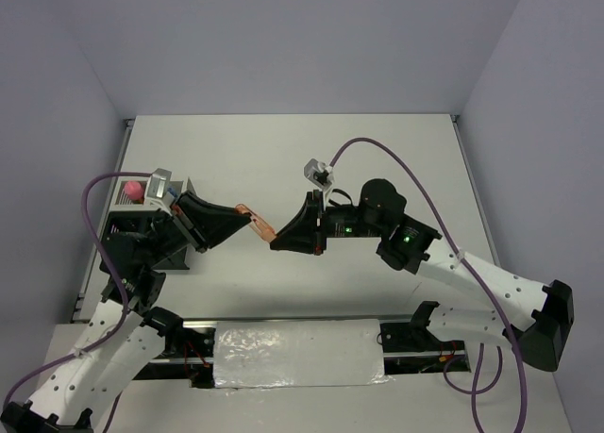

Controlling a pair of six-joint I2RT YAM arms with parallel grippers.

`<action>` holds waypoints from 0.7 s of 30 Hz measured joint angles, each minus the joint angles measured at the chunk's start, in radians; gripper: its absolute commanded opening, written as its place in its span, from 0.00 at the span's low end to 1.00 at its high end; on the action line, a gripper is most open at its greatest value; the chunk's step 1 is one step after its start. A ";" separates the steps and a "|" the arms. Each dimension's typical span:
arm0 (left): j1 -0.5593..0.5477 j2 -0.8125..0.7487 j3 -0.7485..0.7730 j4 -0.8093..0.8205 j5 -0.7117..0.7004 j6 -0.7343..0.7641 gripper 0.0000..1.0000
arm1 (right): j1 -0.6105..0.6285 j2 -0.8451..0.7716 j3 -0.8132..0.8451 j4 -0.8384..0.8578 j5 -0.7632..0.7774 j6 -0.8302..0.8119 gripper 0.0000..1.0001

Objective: Sort the stationery into containers
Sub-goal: Close the pen cap on the pen.

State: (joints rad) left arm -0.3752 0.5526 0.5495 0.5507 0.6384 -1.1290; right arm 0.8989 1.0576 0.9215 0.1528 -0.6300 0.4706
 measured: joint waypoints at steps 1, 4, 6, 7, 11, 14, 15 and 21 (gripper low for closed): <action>-0.001 0.000 0.000 -0.002 0.001 0.002 0.00 | 0.000 -0.001 0.000 -0.003 -0.001 0.004 0.03; -0.001 0.000 0.006 -0.031 -0.003 0.023 0.00 | 0.000 -0.003 0.000 -0.013 0.007 0.006 0.03; -0.002 -0.001 0.021 -0.069 -0.005 0.053 0.00 | 0.000 -0.003 0.000 -0.019 0.017 0.009 0.01; -0.002 -0.002 0.031 -0.089 -0.005 0.067 0.00 | 0.000 -0.003 0.000 -0.020 0.021 0.012 0.01; -0.003 -0.006 0.040 -0.103 -0.003 0.090 0.00 | 0.001 -0.010 -0.001 -0.020 0.030 0.016 0.00; -0.003 -0.004 0.040 -0.094 0.003 0.087 0.00 | 0.002 -0.012 -0.001 -0.020 0.032 0.016 0.00; -0.003 -0.003 0.040 -0.093 0.005 0.086 0.00 | 0.002 -0.012 0.000 -0.021 0.032 0.017 0.00; -0.003 -0.003 0.040 -0.086 0.010 0.087 0.00 | 0.006 0.025 0.060 -0.055 0.031 0.015 0.00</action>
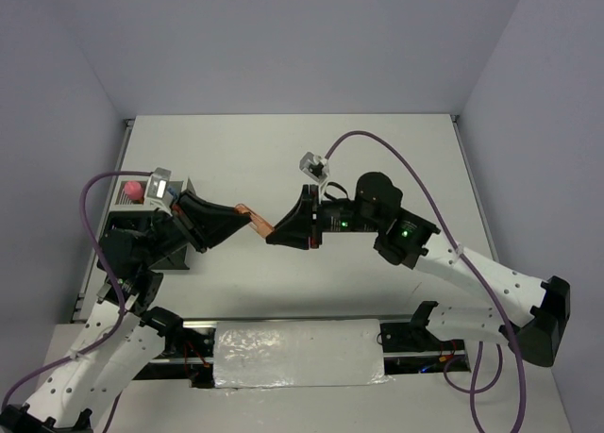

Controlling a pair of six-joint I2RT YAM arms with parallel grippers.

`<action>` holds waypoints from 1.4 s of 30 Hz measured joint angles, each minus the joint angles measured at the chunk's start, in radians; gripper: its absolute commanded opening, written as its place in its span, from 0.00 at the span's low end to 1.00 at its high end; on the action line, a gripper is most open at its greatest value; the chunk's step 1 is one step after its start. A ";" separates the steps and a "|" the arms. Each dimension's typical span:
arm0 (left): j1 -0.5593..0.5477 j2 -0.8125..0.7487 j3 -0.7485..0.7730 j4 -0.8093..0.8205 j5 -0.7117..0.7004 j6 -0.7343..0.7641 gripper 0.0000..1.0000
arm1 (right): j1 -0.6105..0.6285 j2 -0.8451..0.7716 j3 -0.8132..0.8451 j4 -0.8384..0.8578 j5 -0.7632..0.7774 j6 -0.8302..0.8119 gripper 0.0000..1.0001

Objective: Sort the stationery into containers
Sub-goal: Close the pen cap on the pen.

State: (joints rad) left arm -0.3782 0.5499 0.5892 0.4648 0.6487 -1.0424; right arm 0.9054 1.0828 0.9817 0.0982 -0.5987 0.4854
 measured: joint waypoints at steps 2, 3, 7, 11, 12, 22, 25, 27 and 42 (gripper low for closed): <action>0.002 -0.006 -0.002 0.007 -0.011 0.000 0.00 | 0.002 0.034 0.051 -0.026 -0.008 -0.005 0.00; 0.005 -0.011 -0.002 0.009 -0.024 0.002 0.00 | 0.002 0.050 0.074 -0.042 -0.014 -0.007 0.00; 0.017 -0.029 -0.006 0.034 -0.069 0.017 0.00 | 0.005 0.129 0.197 -0.126 -0.043 -0.016 0.00; 0.026 -0.054 -0.026 0.085 -0.156 0.021 0.00 | 0.005 0.237 0.366 -0.231 -0.083 -0.030 0.00; 0.028 -0.061 -0.029 0.092 -0.180 0.024 0.00 | 0.004 0.265 0.407 -0.256 -0.096 -0.030 0.00; 0.024 -0.090 -0.019 -0.027 -0.252 0.092 0.00 | 0.004 0.295 0.385 -0.219 -0.091 -0.029 0.00; 0.012 -0.084 0.006 -0.128 -0.219 0.122 0.00 | 0.004 0.239 0.251 -0.105 -0.074 -0.019 0.00; 0.005 -0.077 0.022 -0.169 -0.196 0.132 0.00 | 0.005 0.206 0.181 -0.033 -0.070 -0.006 0.00; -0.013 -0.115 0.013 -0.122 -0.145 0.021 0.00 | 0.068 0.135 0.023 0.312 0.010 0.104 0.03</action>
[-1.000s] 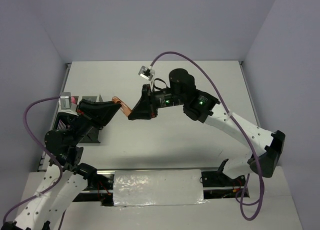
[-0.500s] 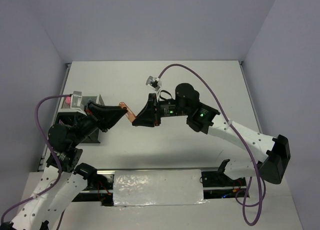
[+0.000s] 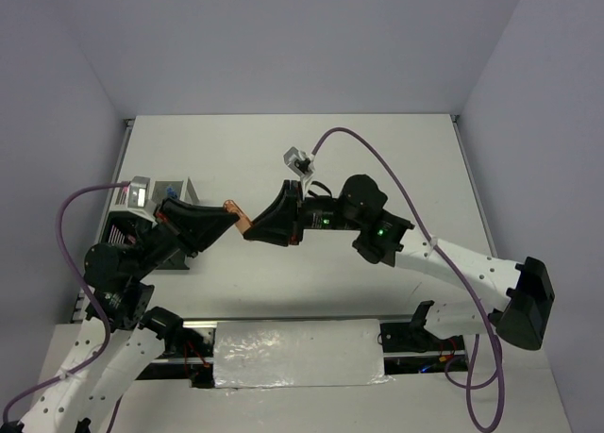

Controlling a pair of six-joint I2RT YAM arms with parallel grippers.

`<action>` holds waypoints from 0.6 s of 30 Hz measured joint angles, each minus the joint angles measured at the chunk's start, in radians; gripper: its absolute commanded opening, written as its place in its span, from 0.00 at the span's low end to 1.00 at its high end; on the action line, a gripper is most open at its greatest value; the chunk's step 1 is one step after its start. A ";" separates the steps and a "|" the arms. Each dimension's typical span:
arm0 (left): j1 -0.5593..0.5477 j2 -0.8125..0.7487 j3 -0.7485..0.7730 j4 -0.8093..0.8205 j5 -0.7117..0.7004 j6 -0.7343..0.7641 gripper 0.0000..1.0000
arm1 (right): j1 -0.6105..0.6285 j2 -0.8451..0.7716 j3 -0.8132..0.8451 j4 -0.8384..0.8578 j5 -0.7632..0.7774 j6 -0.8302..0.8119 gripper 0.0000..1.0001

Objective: Sort the stationery into containers
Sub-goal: Close the pen cap on the pen.

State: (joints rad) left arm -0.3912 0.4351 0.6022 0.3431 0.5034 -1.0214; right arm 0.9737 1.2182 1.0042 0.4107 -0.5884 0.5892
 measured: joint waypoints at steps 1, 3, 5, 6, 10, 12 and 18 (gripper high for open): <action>0.000 -0.003 0.000 0.000 -0.001 -0.005 0.00 | 0.005 0.000 0.001 0.001 0.007 0.000 0.03; 0.000 -0.007 0.000 -0.001 -0.001 -0.007 0.00 | 0.010 0.000 0.005 -0.003 0.016 0.000 0.02; 0.000 -0.007 0.000 0.002 0.000 -0.010 0.00 | 0.011 0.003 0.017 -0.012 0.022 -0.001 0.00; 0.000 -0.007 -0.001 0.003 -0.002 -0.010 0.00 | 0.012 0.008 0.030 -0.025 0.024 -0.002 0.00; 0.006 -0.014 -0.007 0.019 -0.032 -0.007 0.00 | 0.013 0.037 0.103 -0.101 0.030 -0.008 0.00; 0.009 -0.026 -0.008 0.019 -0.053 -0.004 0.00 | 0.013 0.050 0.133 -0.128 0.027 -0.012 0.00; 0.009 -0.036 0.028 -0.051 -0.063 0.042 0.00 | 0.017 0.066 0.141 -0.112 0.019 -0.011 0.00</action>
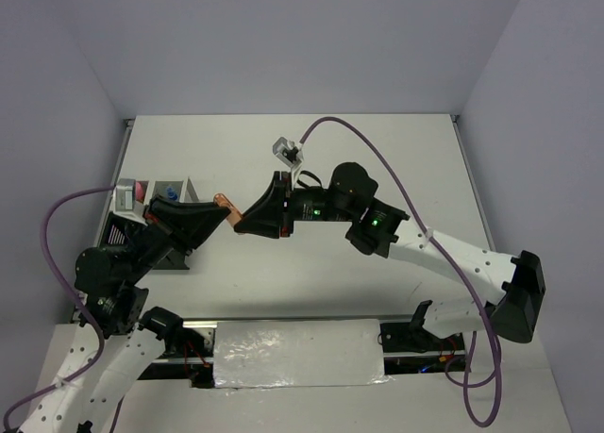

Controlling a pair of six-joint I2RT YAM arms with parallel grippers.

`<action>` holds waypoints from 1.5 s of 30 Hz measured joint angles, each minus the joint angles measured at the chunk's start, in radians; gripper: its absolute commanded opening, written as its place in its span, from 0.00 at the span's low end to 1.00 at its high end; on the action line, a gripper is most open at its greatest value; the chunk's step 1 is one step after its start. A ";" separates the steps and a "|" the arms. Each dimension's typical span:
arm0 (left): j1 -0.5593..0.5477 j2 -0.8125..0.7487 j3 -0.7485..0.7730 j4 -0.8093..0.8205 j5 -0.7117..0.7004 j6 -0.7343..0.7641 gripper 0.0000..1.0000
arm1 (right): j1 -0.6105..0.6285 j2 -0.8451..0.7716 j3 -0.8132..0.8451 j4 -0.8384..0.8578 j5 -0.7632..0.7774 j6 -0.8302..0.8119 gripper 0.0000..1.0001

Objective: Sort the stationery into containers
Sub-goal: Close the pen cap on the pen.

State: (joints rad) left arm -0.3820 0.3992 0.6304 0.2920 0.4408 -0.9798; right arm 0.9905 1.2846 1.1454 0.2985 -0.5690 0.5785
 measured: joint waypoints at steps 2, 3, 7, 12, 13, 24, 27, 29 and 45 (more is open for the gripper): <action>0.000 0.000 0.017 -0.033 -0.010 0.018 0.00 | 0.002 0.010 0.013 -0.009 -0.002 -0.008 0.00; 0.000 0.000 0.030 -0.058 -0.023 0.031 0.00 | 0.005 0.023 0.036 -0.029 0.000 -0.022 0.00; -0.001 0.000 0.122 -0.165 -0.063 0.096 0.00 | 0.030 0.053 0.107 -0.067 0.016 -0.079 0.05; -0.008 0.000 0.180 -0.256 -0.058 0.161 0.00 | 0.049 0.038 0.079 -0.031 0.035 -0.105 0.00; -0.009 0.001 0.182 -0.275 -0.051 0.167 0.00 | 0.049 0.030 0.064 -0.030 0.037 -0.109 0.00; -0.014 0.028 0.230 -0.434 0.039 0.275 0.43 | 0.026 -0.008 0.011 -0.080 -0.044 -0.190 0.00; -0.014 0.033 0.230 -0.435 0.071 0.293 0.46 | 0.026 -0.028 0.003 -0.106 -0.055 -0.209 0.00; -0.014 0.037 0.230 -0.435 0.101 0.299 0.47 | 0.026 -0.041 -0.002 -0.127 -0.068 -0.222 0.00; -0.013 0.046 0.182 -0.310 0.322 0.292 0.51 | 0.028 -0.067 0.090 -0.383 -0.114 -0.342 0.00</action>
State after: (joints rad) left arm -0.3950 0.4450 0.8124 -0.0177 0.7624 -0.6880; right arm 1.0183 1.2179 1.2358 -0.0845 -0.6834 0.2363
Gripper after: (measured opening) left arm 0.511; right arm 0.246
